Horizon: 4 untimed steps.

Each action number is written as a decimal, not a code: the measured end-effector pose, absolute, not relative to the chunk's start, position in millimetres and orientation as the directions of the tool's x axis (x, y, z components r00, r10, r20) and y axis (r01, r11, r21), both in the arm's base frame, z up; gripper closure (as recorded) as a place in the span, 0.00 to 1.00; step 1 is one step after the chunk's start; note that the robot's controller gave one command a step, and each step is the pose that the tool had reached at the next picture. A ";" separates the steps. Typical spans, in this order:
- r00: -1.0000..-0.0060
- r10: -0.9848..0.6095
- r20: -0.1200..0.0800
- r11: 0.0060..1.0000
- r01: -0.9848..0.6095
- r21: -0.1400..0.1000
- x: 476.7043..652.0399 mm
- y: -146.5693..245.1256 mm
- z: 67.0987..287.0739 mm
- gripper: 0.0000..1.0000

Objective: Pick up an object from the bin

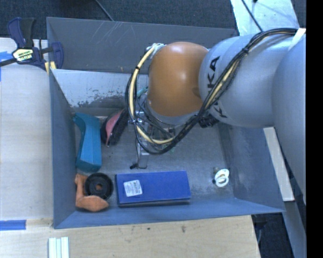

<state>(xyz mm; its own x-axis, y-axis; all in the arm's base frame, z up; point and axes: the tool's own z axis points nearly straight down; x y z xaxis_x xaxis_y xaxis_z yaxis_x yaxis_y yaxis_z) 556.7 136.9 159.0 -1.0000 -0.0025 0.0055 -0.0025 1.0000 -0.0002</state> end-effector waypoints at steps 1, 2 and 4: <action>-1.000 0.000 -0.002 1.000 0.000 0.001 558.4 136.3 163.9 0.00; -0.997 0.072 -0.012 0.997 0.072 0.004 588.8 149.5 135.0 0.00; -0.982 0.190 -0.001 0.982 0.190 -0.002 604.9 142.4 70.0 1.00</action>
Offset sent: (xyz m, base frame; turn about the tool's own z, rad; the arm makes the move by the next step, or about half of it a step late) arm 0.0640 0.0305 -0.0721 0.1617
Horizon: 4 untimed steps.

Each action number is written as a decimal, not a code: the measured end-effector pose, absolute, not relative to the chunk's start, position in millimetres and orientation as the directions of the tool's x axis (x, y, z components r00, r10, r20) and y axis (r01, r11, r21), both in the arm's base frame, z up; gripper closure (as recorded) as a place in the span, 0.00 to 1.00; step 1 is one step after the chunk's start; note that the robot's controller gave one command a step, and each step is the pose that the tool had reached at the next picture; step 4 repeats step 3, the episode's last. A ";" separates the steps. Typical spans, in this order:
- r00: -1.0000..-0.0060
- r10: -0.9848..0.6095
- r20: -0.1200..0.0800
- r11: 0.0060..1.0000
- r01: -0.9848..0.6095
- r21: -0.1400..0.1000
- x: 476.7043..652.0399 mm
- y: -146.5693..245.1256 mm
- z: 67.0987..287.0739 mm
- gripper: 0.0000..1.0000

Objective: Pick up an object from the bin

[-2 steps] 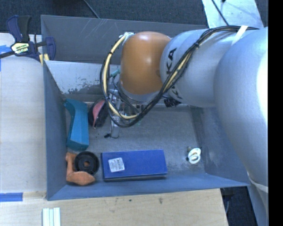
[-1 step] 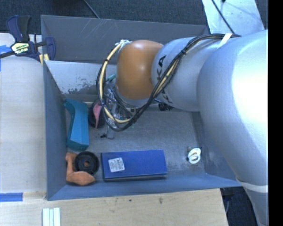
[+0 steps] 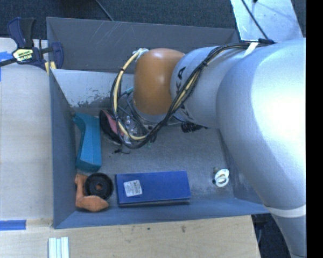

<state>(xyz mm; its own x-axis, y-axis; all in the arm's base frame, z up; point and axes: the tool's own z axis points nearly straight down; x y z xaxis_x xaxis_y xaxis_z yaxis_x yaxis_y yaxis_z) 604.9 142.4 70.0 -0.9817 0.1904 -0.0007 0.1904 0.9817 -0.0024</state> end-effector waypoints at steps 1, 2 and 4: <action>-0.982 0.191 -0.001 0.982 0.191 -0.002 604.9 142.4 70.0 1.00; -0.983 0.186 0.006 0.983 0.186 -0.004 609.9 155.0 116.4 1.00; -0.985 0.172 -0.001 0.985 0.172 0.000 591.9 166.9 247.7 1.00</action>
Offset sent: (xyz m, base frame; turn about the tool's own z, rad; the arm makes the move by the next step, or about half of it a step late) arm 0.0138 0.0293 0.1047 -0.0086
